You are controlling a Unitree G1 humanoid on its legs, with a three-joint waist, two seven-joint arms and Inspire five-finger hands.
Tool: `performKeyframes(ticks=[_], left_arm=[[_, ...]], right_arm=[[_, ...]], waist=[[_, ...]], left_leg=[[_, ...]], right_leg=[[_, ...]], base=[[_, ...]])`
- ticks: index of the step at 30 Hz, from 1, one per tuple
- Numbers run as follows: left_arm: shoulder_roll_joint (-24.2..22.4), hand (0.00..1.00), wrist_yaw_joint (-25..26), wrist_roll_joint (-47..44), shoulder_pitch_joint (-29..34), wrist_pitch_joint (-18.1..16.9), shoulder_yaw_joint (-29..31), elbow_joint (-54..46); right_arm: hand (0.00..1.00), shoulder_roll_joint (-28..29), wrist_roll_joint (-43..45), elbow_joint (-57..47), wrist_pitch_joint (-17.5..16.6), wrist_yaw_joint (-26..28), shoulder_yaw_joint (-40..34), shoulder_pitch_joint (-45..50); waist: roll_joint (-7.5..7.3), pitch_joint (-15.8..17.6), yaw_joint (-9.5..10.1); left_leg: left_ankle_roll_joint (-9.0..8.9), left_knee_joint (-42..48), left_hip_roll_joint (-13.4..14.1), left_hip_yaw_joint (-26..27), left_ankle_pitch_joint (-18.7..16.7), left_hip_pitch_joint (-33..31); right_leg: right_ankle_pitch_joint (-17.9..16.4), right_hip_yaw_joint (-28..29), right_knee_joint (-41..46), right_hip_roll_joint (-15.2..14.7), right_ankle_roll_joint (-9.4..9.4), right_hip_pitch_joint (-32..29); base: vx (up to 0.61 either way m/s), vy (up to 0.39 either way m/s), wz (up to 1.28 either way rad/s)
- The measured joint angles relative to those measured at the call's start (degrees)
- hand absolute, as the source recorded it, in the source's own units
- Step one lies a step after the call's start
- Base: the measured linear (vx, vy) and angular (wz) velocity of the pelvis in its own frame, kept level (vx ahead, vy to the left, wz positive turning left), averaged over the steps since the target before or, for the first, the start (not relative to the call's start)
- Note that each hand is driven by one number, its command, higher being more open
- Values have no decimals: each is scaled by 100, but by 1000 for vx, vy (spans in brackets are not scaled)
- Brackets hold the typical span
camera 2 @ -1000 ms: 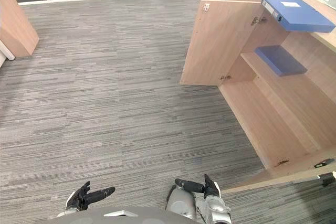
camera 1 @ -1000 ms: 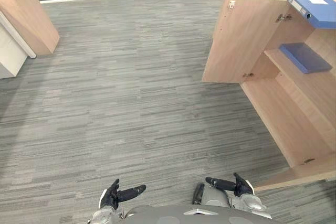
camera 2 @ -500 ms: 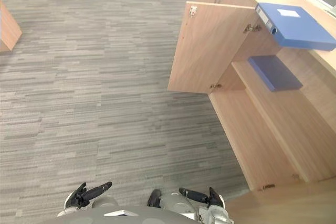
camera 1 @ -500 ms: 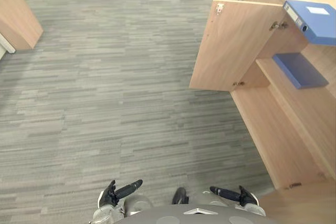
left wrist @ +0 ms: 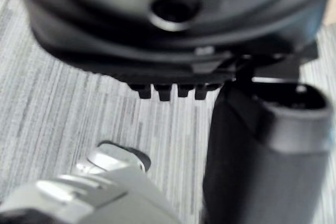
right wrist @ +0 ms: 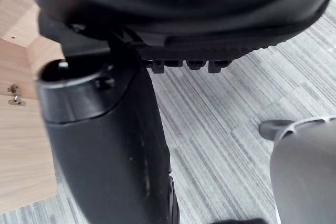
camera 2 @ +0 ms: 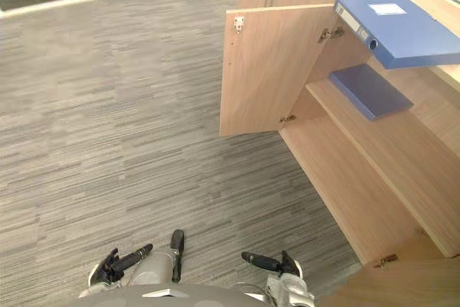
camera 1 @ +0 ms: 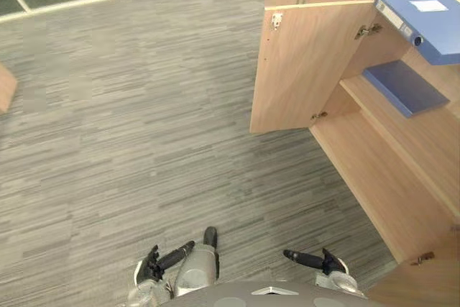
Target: Walk over to the cabinet, pick up the folder, carry it to the office cabinet, place the folder inside the office cabinet, then close the office cabinet door
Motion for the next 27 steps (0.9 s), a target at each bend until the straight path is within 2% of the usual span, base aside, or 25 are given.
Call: performKeyframes(ticks=[1, 2, 3, 4, 5, 6, 7, 8, 9, 11, 12, 14, 16, 19, 20, 21, 22, 24, 27], left_arm=[[50, 100, -5, 72, -68, 5, -16, 92], [52, 100, -10, 125, -73, 2, -16, 112], [32, 100, -7, 175, -61, 2, -17, 165], [0, 100, 2, 176, -30, 3, -41, 266], [-5, 100, 6, 175, 0, 2, -83, 298], [19, 100, 20, 172, 64, 4, -165, 359], [26, 100, 33, 173, 74, 4, -203, 369], [39, 100, 30, 174, 71, 1, -258, 394], [56, 100, 30, 181, 48, -1, -325, 452], [88, 100, 27, 188, 35, -1, -356, 498], [98, 100, 27, 189, 26, 1, -360, 520], [87, 100, 14, 190, -16, -1, -371, 519], [79, 100, 18, 190, -34, -3, -376, 519], [85, 100, 25, 196, -7, -1, -365, 593], [121, 100, 25, 203, 5, -1, -364, 608], [155, 100, 36, 249, 22, 7, -342, 681], [156, 100, 42, 332, 22, 8, -343, 712], [152, 100, 20, 434, -37, 7, -417, 719], [102, 100, 25, 433, -107, 5, -418, 683]], right_arm=[[100, 47, -1, 0, 0, 0, 0, -12], [100, 52, -1, 1, 0, 6, -2, -14], [100, 43, -1, 9, -3, 21, -11, -35], [100, 11, -26, 14, -4, 42, -17, -35], [100, 7, -27, 13, -4, 56, -18, -24], [100, -9, 14, -13, 6, 145, -118, -12], [100, -32, 9, -35, 5, 146, -119, -25], [100, -65, 6, -69, -4, 142, -119, -59], [100, -128, -32, -114, -28, 102, -114, -37], [100, -176, -25, -85, -35, 95, -123, -36], [100, -170, -25, -83, -36, 95, -128, -47], [100, -136, -25, -99, -39, 98, -220, -73], [100, -112, -24, -104, -41, 91, -243, -95], [100, -41, -25, -103, -42, 86, -235, -110], [100, 41, -20, -92, -40, 83, -233, -107], [100, 94, -1, -91, -39, 77, -233, -99], [100, 87, 11, -99, -40, 75, -233, -100], [100, 75, 17, -109, -77, 47, -235, -100], [100, 41, 16, -102, -103, 8, -243, -106]], waist=[[-38, -14, 2], [-44, -29, 7], [-15, -46, 33], [79, -98, 42], [102, -112, 40], [102, -138, -23], [103, -148, -52], [123, -164, -163], [161, -217, -240], [201, -219, -283], [195, -219, -315], [250, -189, -327], [283, -165, -333], [211, -124, -310], [80, -104, -304], [6, -105, -313], [-46, -115, -324], [67, -139, -398], [104, -162, -432]], left_leg=[[92, 111, -96, 113, -181, 6], [142, 145, -135, 206, -272, 45], [236, 113, -222, 379, -437, 215], [329, -60, -280, 583, -567, 459], [351, -182, -337, 696, -618, 636], [440, -467, -531, 885, -699, 1042], [482, -531, -601, 961, -730, 1181], [552, -581, -684, 1037, -809, 1378], [644, -606, -714, 1051, -834, 1526], [654, -770, -698, 1102, -834, 1786], [658, -809, -671, 1161, -831, 1899], [657, -765, -478, 1351, -832, 1958], [597, -790, -311, 1461, -869, 2008], [376, -817, -122, 1751, -1012, 2134], [243, -819, -125, 1902, -1094, 2209], [99, -798, -83, 2015, -1250, 2284], [41, -806, -21, 2057, -1271, 2313], [-176, -961, 204, 2095, -1212, 2322], [-391, -1189, 416, 2080, -1180, 2393]], right_leg=[[102, 198, 6, -140, 160, 2], [130, 314, 65, -221, 209, -14], [136, 579, 467, -382, 223, -165], [138, 776, 1290, -519, 225, -529], [167, 849, 1826, -608, 232, -774], [378, 704, 3097, -958, 39, -1274], [519, 533, 3573, -1150, -138, -1442], [599, 34, 4464, -1530, -425, -1720], [533, -541, 4987, -1788, -575, -1863], [461, -1106, 5104, -1864, -516, -1893], [330, -1382, 4965, -1848, -457, -1917], [74, -1831, 4066, -1586, -311, -1943], [79, -2049, 3270, -1400, -302, -1976], [356, -2206, 1919, -1208, -38, -2009], [623, -2141, 1355, -1176, -45, -2003], [1043, -2130, 1218, -1139, -176, -1990], [1077, -2146, 1199, -1061, -219, -1988], [966, -2181, 975, -694, -379, -1991], [832, -2272, 835, -341, -578, -1998]], base=[[263, 217, -24], [341, 336, -49], [251, 291, -73], [280, 358, -83], [214, 291, -81], [223, 286, -55], [254, 301, -45], [260, 261, -15], [262, 237, -12], [200, 100, -16], [232, 60, -33], [191, 5, -41], [100, -66, -44], [59, -117, -57], [58, -227, -84], [68, -224, -76], [104, -247, -59], [139, -237, -30], [138, -242, -12]])
